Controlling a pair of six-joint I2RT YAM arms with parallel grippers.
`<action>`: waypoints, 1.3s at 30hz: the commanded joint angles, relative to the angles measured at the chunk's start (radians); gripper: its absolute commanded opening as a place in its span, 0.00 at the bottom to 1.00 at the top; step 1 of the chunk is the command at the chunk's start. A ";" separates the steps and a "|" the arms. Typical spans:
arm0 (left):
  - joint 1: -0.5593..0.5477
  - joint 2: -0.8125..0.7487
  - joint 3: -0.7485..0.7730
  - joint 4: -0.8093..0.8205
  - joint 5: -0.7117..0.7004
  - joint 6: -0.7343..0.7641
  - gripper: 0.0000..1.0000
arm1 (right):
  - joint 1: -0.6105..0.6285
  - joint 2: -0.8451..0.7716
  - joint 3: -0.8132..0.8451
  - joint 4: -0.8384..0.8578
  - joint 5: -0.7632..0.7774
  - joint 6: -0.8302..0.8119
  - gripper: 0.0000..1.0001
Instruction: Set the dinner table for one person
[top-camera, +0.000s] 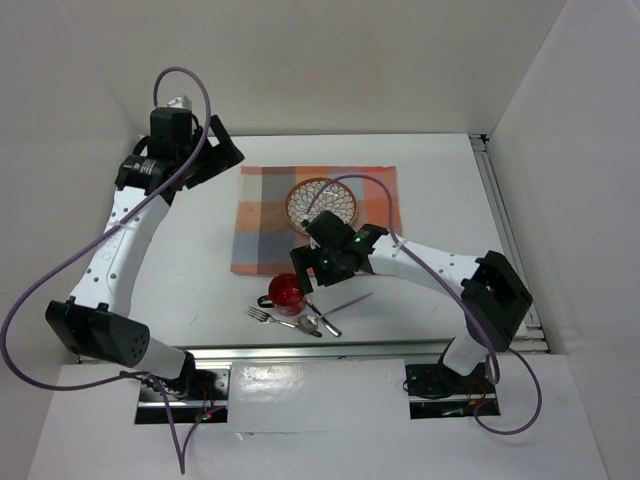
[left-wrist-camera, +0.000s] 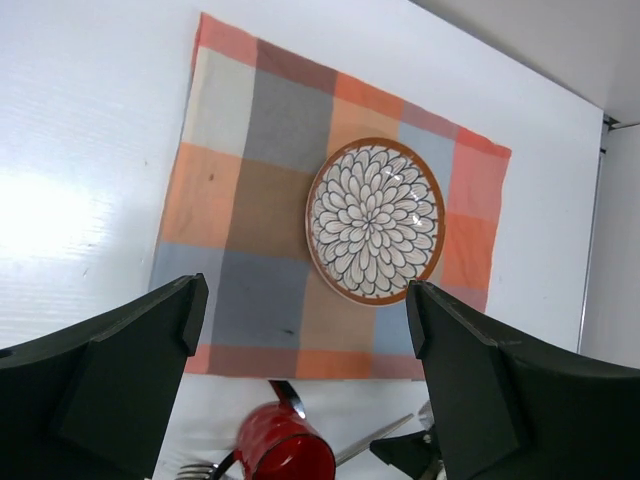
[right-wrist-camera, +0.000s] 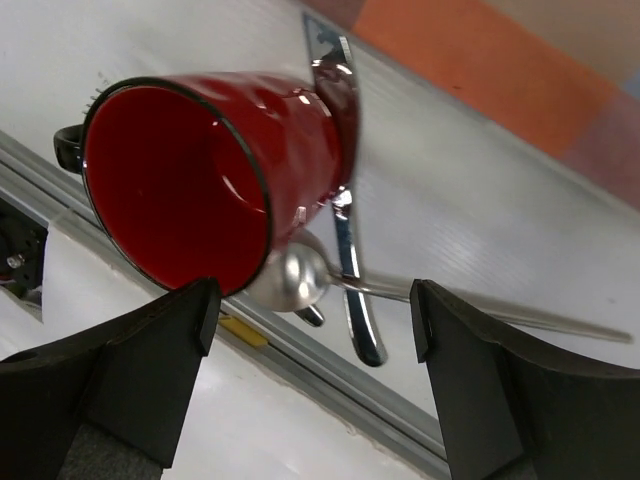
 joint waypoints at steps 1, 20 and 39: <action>0.013 -0.010 -0.064 -0.007 0.001 0.026 1.00 | 0.051 0.052 0.069 0.081 0.013 0.012 0.88; 0.064 -0.038 -0.116 0.011 0.057 0.026 1.00 | 0.070 0.157 0.246 0.023 0.171 0.049 0.00; -0.074 -0.216 -0.545 0.009 0.121 -0.123 0.96 | -0.499 0.549 1.037 -0.209 0.326 -0.053 0.00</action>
